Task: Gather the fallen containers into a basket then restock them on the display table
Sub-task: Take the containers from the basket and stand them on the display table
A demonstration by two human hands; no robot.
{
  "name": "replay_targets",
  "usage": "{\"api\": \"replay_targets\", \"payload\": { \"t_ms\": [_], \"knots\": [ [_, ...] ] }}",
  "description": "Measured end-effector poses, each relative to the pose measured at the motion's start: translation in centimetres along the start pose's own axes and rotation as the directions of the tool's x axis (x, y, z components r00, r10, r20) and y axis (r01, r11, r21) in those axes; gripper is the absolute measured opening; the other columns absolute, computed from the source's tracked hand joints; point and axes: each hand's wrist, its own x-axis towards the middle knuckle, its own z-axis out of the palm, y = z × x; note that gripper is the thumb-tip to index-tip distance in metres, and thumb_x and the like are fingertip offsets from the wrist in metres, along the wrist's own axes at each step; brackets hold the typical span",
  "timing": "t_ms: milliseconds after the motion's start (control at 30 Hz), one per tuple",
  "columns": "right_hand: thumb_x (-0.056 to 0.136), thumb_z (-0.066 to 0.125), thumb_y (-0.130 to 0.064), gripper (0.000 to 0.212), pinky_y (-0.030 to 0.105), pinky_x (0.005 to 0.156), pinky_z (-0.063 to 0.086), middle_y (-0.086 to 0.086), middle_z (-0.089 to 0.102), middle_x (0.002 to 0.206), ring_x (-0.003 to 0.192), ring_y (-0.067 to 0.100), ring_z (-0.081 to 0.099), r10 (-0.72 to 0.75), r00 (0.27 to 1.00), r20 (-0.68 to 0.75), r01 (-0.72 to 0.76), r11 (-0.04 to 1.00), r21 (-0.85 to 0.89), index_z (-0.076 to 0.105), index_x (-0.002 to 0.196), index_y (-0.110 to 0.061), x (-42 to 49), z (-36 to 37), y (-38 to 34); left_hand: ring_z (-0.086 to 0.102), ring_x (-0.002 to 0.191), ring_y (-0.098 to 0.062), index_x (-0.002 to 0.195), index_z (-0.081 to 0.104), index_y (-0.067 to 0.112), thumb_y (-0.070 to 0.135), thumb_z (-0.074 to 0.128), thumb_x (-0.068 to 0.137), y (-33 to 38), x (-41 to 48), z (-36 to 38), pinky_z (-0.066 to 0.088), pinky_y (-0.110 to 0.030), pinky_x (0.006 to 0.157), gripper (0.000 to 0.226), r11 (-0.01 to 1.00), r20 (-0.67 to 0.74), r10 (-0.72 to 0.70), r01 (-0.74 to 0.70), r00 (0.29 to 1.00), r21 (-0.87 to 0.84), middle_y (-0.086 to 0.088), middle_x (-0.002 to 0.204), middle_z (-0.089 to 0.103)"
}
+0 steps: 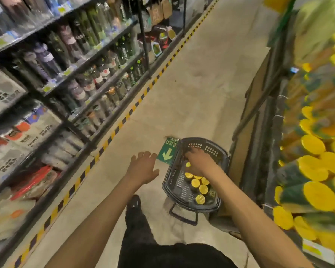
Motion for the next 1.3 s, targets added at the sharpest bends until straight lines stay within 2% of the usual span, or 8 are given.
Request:
{"api": "replay_targets", "payload": {
  "t_ms": [100, 200, 433, 600, 767, 933, 1167, 1300],
  "knots": [
    [0.093, 0.056, -0.044, 0.053, 0.045, 0.099, 0.042, 0.014, 0.045, 0.138, 0.128, 0.036, 0.043, 0.152, 0.988, 0.020, -0.154, 0.984, 0.090, 0.049, 0.137, -0.015, 1.2, 0.8, 1.1, 0.039, 0.131, -0.032, 0.145, 0.036, 0.017, 0.046, 0.052, 0.093, -0.1, 5.0, -0.1, 0.036, -0.044, 0.103, 0.062, 0.984, 0.059, 0.170, -0.173, 0.984, 0.049, -0.010, 0.143, 0.043],
    [0.094, 0.056, -0.043, 0.054, 0.046, 0.101, 0.041, 0.016, 0.044, 0.140, 0.129, 0.036, 0.043, 0.317, 0.946, 0.061, -0.323, 0.928, 0.185, 0.047, 0.138, -0.013, 2.1, 1.6, 1.5, 0.043, 0.128, -0.032, 0.144, 0.037, 0.016, 0.048, 0.052, 0.092, -0.3, 10.1, -0.1, 0.039, -0.044, 0.100, 0.062, 0.926, 0.123, 0.344, -0.358, 0.931, 0.117, -0.011, 0.140, 0.046],
    [0.090, 0.059, -0.048, 0.060, 0.048, 0.100, 0.043, 0.014, 0.044, 0.139, 0.128, 0.037, 0.043, 0.633, 0.758, 0.158, -0.632, 0.653, 0.417, 0.044, 0.139, -0.017, 2.0, 3.0, -0.6, 0.048, 0.122, -0.033, 0.129, 0.050, 0.017, 0.045, 0.054, 0.090, -0.5, 19.1, -3.6, 0.043, -0.044, 0.097, 0.048, 0.723, 0.151, 0.657, -0.674, 0.739, 0.152, -0.011, 0.130, 0.053],
    [0.091, 0.056, -0.048, 0.060, 0.048, 0.099, 0.043, 0.012, 0.045, 0.138, 0.127, 0.036, 0.044, 0.791, 0.583, 0.186, -0.729, 0.407, 0.550, 0.042, 0.143, -0.021, 1.2, 4.3, -2.7, 0.045, 0.126, -0.032, 0.131, 0.049, 0.018, 0.045, 0.055, 0.090, -0.4, 22.0, -3.7, 0.043, -0.048, 0.100, 0.049, 0.563, 0.268, 0.766, -0.811, 0.585, 0.160, -0.009, 0.132, 0.051],
    [0.090, 0.057, -0.044, 0.054, 0.049, 0.098, 0.044, 0.012, 0.047, 0.135, 0.124, 0.035, 0.045, 0.843, 0.478, 0.245, -0.741, 0.237, 0.628, 0.048, 0.136, -0.017, 0.9, 8.1, -3.7, 0.046, 0.124, -0.034, 0.133, 0.048, 0.016, 0.040, 0.056, 0.090, 1.7, 22.6, -0.5, 0.043, -0.048, 0.099, 0.049, 0.442, 0.368, 0.797, -0.877, 0.480, 0.187, -0.010, 0.135, 0.048],
    [0.089, 0.055, -0.041, 0.047, 0.046, 0.092, 0.049, 0.015, 0.053, 0.125, 0.116, 0.036, 0.052, 0.843, 0.470, 0.261, -0.700, 0.175, 0.693, 0.053, 0.127, -0.013, 3.1, 13.2, -2.0, 0.051, 0.112, -0.038, 0.125, 0.053, 0.013, 0.034, 0.059, 0.087, 3.3, 24.3, 5.1, 0.048, -0.048, 0.088, 0.044, 0.424, 0.387, 0.817, -0.900, 0.427, 0.098, -0.015, 0.123, 0.053],
    [0.092, 0.057, -0.034, 0.046, 0.047, 0.097, 0.047, 0.021, 0.051, 0.130, 0.119, 0.038, 0.050, 0.822, 0.479, 0.309, -0.692, 0.136, 0.709, 0.052, 0.130, -0.007, 9.2, 22.8, 2.6, 0.050, 0.114, -0.045, 0.135, 0.047, 0.012, 0.037, 0.054, 0.085, 5.2, 30.3, 16.1, 0.047, -0.054, 0.093, 0.056, 0.452, 0.401, 0.815, -0.892, 0.418, 0.011, -0.020, 0.129, 0.050],
    [0.092, 0.058, -0.035, 0.050, 0.047, 0.100, 0.045, 0.022, 0.050, 0.132, 0.123, 0.039, 0.047, 0.795, 0.483, 0.366, -0.722, 0.126, 0.680, 0.051, 0.133, -0.007, 13.5, 28.3, 5.7, 0.047, 0.120, -0.042, 0.136, 0.046, 0.013, 0.035, 0.058, 0.088, 7.1, 34.4, 21.8, 0.045, -0.054, 0.095, 0.055, 0.429, 0.422, 0.819, -0.903, 0.388, -0.002, -0.020, 0.130, 0.052]
  ]
}}
